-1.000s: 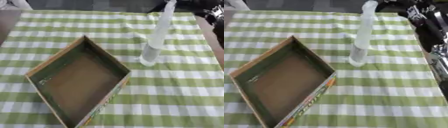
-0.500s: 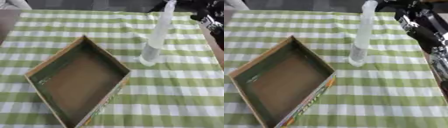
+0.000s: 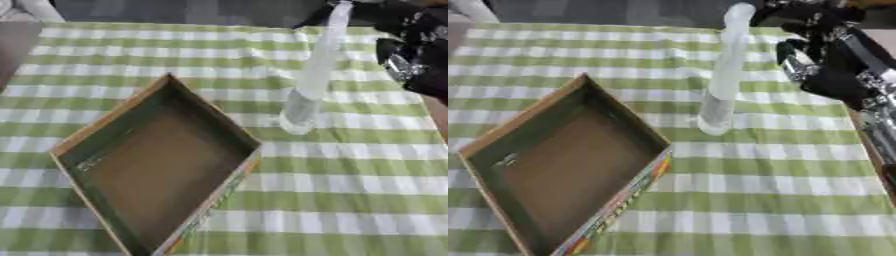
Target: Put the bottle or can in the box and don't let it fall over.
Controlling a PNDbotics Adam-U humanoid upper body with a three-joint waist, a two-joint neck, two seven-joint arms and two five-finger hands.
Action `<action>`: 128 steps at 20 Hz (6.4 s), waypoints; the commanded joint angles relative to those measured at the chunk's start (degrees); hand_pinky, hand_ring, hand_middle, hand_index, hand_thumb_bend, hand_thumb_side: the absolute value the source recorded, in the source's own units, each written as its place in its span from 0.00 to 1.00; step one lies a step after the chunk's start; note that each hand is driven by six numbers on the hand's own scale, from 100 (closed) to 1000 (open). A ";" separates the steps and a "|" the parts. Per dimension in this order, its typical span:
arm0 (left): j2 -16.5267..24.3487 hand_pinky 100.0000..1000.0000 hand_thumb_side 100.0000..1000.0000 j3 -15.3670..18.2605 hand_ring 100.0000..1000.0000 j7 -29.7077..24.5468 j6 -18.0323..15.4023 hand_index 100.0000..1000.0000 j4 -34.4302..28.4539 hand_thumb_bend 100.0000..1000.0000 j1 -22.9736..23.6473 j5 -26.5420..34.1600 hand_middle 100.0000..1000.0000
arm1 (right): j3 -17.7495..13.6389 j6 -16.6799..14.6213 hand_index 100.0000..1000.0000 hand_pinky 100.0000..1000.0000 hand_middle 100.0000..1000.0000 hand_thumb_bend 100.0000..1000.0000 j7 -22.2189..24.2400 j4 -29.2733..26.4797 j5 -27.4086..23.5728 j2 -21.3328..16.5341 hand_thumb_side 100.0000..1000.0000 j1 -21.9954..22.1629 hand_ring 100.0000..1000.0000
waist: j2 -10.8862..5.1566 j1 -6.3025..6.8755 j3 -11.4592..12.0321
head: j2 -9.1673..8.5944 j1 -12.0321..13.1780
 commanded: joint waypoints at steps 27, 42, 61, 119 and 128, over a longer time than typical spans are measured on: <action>0.91 0.89 0.87 -0.18 0.82 -0.46 0.30 0.84 -1.03 0.07 -0.98 -0.35 0.93 | 2.76 5.51 1.00 0.98 1.00 0.00 0.83 -1.42 2.86 -1.37 0.54 -2.01 1.00 | 0.01 0.26 0.25 | -2.38 -0.58; 0.66 0.89 0.87 -0.41 0.82 -0.70 0.53 0.84 -1.01 0.07 -1.10 -0.28 0.93 | 4.30 5.67 1.00 0.98 1.00 0.00 2.79 -1.43 2.94 -0.47 0.55 -3.67 1.00 | 0.19 0.09 0.52 | -2.37 -0.68; 0.46 0.89 0.88 -0.67 0.82 -1.04 0.82 0.84 -1.00 0.07 -1.32 -0.33 0.93 | 5.28 5.87 1.00 0.98 1.00 0.00 4.04 -1.38 3.16 0.08 0.54 -5.21 1.00 | 0.69 -0.10 0.86 | -2.50 -0.82; 0.01 0.90 0.89 -1.21 0.83 -1.97 1.69 0.84 -1.06 0.07 -1.66 -0.82 0.94 | 6.38 9.15 0.99 0.98 1.00 0.00 2.51 -2.25 3.24 -0.29 0.18 -8.43 1.00 | 2.01 -0.79 1.73 | -3.88 -1.40; -0.01 0.90 0.89 -1.30 0.83 -2.19 1.72 0.84 -1.11 0.07 -1.68 -0.89 0.95 | 6.50 9.93 0.98 0.98 1.00 0.00 1.50 -2.54 2.38 -0.53 0.12 -8.74 1.00 | 2.01 -0.82 1.74 | -4.19 -1.51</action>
